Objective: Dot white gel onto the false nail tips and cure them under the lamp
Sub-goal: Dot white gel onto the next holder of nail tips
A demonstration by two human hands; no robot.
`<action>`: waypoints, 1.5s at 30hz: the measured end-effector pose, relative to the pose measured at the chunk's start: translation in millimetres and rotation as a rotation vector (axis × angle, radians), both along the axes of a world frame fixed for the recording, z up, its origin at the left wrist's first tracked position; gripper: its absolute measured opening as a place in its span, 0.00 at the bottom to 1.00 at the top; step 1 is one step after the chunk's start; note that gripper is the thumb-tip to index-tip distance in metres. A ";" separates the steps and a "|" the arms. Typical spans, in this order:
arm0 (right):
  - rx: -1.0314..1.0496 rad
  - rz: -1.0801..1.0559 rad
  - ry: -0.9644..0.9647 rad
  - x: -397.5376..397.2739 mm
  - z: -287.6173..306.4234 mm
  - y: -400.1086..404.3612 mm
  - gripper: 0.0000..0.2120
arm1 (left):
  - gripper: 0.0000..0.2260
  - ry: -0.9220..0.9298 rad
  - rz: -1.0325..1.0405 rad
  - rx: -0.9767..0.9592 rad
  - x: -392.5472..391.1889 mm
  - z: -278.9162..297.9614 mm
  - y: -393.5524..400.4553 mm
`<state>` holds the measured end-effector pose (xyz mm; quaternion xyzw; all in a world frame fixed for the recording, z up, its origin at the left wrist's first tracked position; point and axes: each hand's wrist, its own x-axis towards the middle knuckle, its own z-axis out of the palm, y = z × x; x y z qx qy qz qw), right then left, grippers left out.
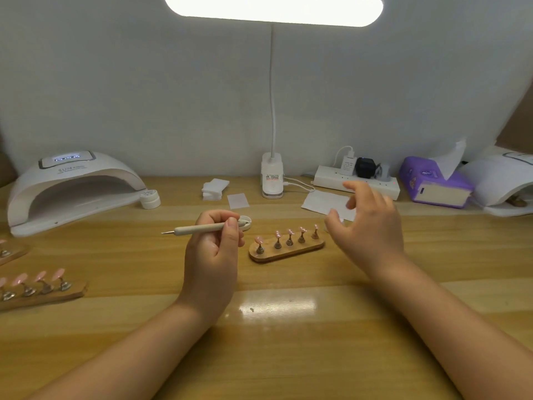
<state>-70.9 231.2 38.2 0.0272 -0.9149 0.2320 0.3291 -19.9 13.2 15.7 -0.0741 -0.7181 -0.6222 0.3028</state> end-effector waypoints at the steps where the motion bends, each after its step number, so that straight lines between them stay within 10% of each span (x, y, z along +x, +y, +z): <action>1: 0.020 -0.058 -0.119 -7.2 -4.8 9.5 0.26 | 0.07 0.000 -0.003 -0.005 0.0 0.0 0.0; 5: 0.167 -0.226 -0.522 -20.7 -21.1 28.4 0.33 | 0.07 -0.015 -0.008 -0.018 -1.1 -0.3 0.0; 14: 0.093 -0.163 -0.526 -24.7 -22.0 30.6 0.28 | 0.07 -0.041 -0.015 -0.028 -1.1 -1.0 0.6; 30: 0.022 0.260 0.037 11.3 7.5 -26.4 0.16 | 0.07 0.120 -0.040 -0.053 21.0 42.2 4.7; 45: 0.136 0.417 0.097 36.2 17.6 -48.4 0.16 | 0.11 0.103 0.079 -0.208 16.7 48.5 -0.2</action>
